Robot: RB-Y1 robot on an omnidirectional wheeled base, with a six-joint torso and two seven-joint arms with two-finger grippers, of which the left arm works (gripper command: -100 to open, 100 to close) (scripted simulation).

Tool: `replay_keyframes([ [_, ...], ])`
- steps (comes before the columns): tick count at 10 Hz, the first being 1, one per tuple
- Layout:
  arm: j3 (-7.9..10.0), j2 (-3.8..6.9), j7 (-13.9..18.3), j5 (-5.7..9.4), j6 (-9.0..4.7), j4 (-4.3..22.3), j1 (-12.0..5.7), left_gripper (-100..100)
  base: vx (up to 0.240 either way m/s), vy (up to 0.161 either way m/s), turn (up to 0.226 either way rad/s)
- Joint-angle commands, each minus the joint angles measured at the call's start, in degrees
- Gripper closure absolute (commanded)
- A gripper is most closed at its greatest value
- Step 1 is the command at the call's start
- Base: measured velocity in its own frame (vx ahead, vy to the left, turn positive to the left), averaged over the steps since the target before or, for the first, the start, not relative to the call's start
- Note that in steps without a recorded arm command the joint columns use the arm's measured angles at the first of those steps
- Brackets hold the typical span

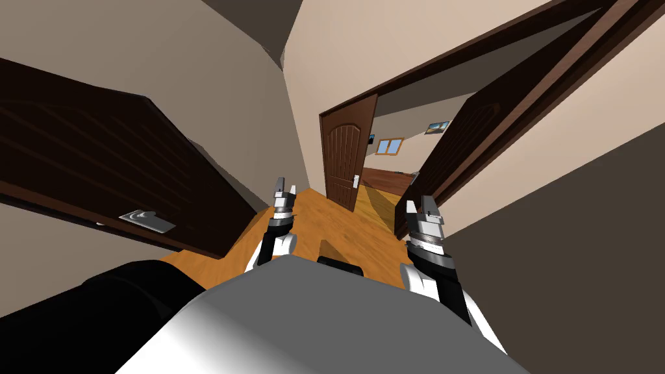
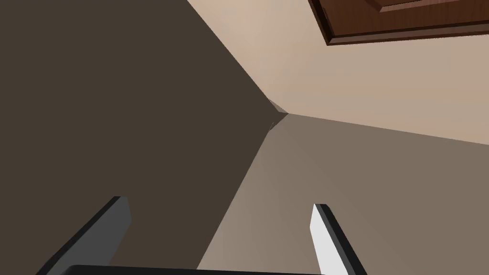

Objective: Push the door open

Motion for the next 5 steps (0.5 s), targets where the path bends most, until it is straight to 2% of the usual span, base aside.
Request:
replay_keyframes([
  [1,-0.33,0.6,0.13,0.17,0.05,1.83,-1.06,-100,0.13,-0.058,-0.011],
  [5,-1.23,1.91,0.5,0.65,0.2,6.87,-3.97,-100,0.091,0.005,-0.038],
])
